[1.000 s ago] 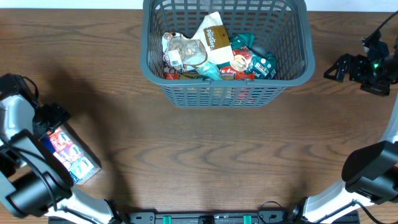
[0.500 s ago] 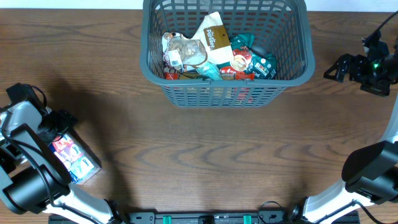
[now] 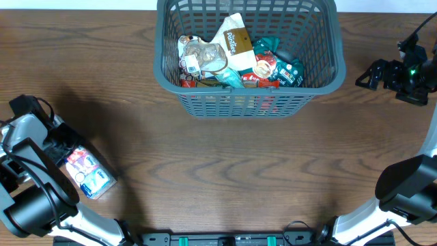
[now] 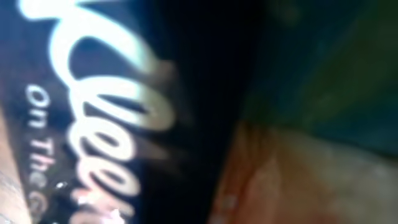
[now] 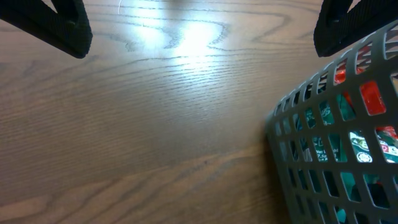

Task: Pack container
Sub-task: 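Move the left gripper to the blue Kleenex tissue pack and grasp it, then carry the tissue pack into the basket and release it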

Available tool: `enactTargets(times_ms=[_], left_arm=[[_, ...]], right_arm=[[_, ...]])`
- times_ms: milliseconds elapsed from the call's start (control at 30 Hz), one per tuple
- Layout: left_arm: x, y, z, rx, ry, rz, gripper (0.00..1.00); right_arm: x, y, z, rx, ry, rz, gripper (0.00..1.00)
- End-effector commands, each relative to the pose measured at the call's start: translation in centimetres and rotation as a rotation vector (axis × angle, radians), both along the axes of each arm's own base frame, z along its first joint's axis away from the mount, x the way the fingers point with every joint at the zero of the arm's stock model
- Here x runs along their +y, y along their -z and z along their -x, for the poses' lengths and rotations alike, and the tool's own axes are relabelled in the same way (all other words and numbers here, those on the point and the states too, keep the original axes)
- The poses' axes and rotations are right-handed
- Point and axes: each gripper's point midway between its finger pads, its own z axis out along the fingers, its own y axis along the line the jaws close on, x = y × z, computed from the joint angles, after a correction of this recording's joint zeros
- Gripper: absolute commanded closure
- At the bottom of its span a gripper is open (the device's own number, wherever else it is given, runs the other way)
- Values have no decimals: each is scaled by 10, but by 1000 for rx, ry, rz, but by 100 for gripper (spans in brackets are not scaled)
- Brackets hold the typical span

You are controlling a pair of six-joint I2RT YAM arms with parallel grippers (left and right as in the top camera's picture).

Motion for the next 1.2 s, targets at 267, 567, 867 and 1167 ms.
enactTargets(times_ms=[267,567,867,1167], left_arm=[[-14,-106,-74,-237,121,-21,80],[-106,-308,-169,-672,614,-284,94],[-281,-432,-203,-1020,1327,-744,94],[-415,-438,-191,-1244,1681,-773,94]], right_arm=[[4,4,0,16,6,-22,1],[6,5,4,29,7,-28,1],[6,5,4,30,6,-29,1],[7,5,6,38,6,-33,1]])
